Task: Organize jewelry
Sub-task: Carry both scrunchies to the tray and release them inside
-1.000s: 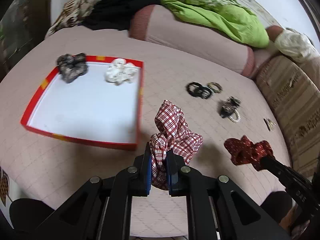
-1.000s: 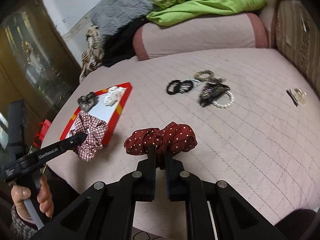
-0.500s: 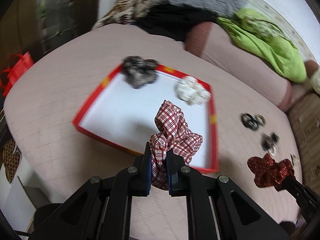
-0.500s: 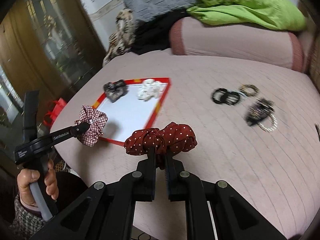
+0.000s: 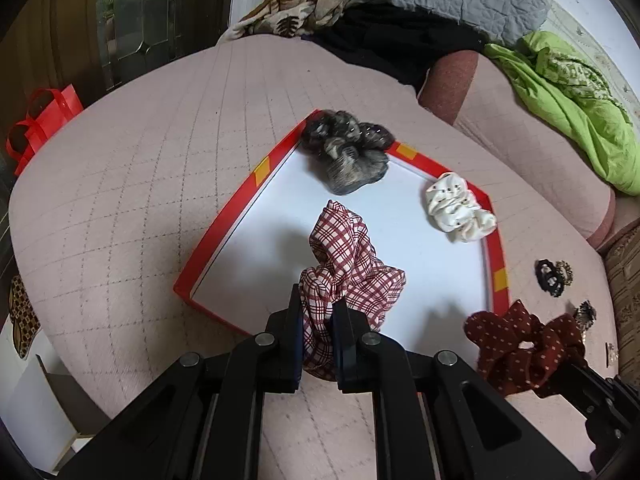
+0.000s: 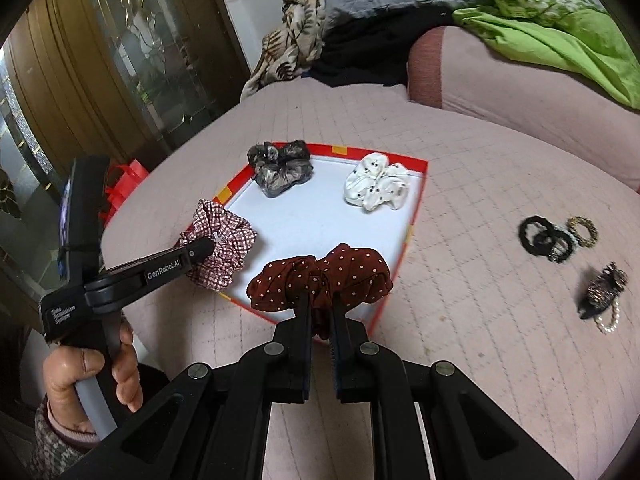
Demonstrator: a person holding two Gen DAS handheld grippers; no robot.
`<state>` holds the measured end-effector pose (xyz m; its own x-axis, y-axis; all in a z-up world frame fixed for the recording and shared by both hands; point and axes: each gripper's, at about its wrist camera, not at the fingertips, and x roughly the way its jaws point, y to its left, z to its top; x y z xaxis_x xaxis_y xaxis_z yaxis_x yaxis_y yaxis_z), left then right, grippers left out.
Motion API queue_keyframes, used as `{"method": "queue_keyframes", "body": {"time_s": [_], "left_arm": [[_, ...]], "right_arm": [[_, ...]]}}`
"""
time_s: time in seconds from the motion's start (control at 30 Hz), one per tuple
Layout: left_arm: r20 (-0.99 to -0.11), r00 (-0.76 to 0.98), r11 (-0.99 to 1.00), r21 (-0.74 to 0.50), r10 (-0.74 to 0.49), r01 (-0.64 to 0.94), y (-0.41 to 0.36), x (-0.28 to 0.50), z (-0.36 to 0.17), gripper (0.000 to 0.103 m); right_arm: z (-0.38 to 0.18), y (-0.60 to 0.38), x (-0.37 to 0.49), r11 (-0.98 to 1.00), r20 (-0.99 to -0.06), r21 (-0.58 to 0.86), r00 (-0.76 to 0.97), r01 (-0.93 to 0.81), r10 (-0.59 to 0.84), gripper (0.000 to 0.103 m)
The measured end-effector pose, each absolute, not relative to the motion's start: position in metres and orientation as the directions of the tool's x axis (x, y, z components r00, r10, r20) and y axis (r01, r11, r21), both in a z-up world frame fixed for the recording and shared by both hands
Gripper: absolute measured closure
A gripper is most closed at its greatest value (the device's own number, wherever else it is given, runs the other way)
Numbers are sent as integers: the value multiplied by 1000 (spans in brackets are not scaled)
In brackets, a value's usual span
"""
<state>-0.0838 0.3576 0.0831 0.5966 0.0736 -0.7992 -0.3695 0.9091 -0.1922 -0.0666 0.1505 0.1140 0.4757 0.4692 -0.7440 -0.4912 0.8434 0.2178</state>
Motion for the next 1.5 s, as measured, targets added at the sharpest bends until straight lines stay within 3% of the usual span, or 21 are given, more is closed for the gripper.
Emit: {"method": "queue_keyframes", "body": {"time_s": [0.33, 0.43, 0.5, 0.6, 0.73, 0.83, 0.97, 1.03, 1.5], "left_arm": [[-821, 567, 897, -203, 63, -393, 381, -67, 58, 91], [-820, 569, 893, -208, 63, -399, 384, -67, 56, 88], [-814, 577, 893, -209, 67, -399, 384, -68, 57, 78], [-799, 596, 899, -203, 78, -388, 380, -71, 61, 75], [-770, 633, 909, -209, 75, -361, 374, -76, 68, 71], [-743, 664, 915, -202, 89, -349, 369, -79, 74, 63], [-723, 683, 917, -196, 104, -347, 365, -82, 79, 55], [-720, 686, 916, -200, 103, -347, 364, -84, 79, 54], [-693, 701, 925, -131, 171, -355, 342, -104, 83, 54]], "right_arm": [[75, 181, -45, 854, -804, 168, 433, -492, 408, 94], [70, 185, -44, 854, -813, 162, 424, -494, 400, 94], [66, 188, -44, 854, -817, 154, 421, -498, 393, 93], [64, 190, -46, 852, -817, 142, 426, -504, 388, 92], [69, 188, -51, 848, -806, 137, 440, -513, 396, 75], [76, 184, -57, 849, -792, 134, 460, -511, 401, 61], [84, 175, -64, 854, -780, 129, 480, -504, 401, 58], [86, 168, -69, 859, -776, 128, 489, -496, 399, 54], [93, 82, -96, 920, -762, 147, 551, -363, 340, 47]]}}
